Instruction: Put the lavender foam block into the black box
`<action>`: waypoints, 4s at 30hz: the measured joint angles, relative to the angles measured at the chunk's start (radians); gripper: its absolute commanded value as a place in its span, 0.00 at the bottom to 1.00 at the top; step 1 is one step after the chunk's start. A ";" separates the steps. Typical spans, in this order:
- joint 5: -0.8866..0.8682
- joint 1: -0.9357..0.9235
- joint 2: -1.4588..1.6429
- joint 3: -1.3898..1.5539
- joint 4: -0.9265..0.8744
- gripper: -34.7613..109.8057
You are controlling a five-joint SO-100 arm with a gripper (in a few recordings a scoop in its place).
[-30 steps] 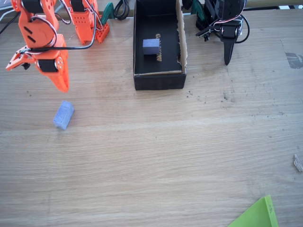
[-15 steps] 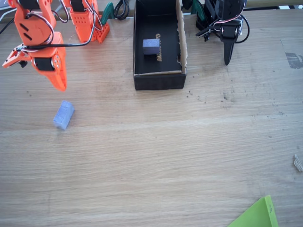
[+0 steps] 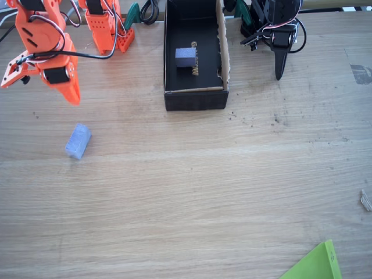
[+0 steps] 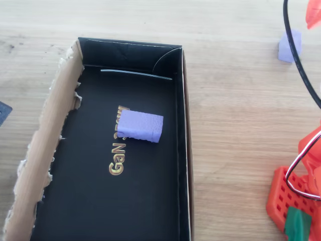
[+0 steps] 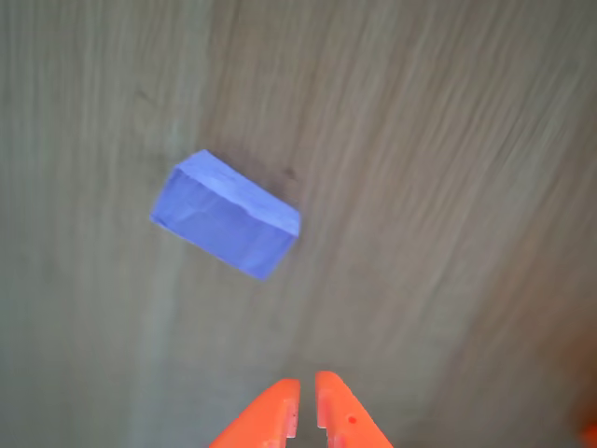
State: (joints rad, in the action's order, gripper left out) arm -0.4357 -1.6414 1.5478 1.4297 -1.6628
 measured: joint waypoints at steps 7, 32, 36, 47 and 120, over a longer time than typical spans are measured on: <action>-0.443 0.021 0.000 -0.002 -0.083 0.24; -0.758 0.028 -0.015 -0.005 -0.123 0.24; -0.758 0.028 -0.035 -0.005 -0.109 0.24; -0.758 -0.031 -0.066 -0.051 -0.067 0.24; -0.657 -0.064 -0.233 -0.285 -0.020 0.49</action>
State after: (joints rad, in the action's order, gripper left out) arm -1.0922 -1.7058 1.3146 1.1443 -1.6828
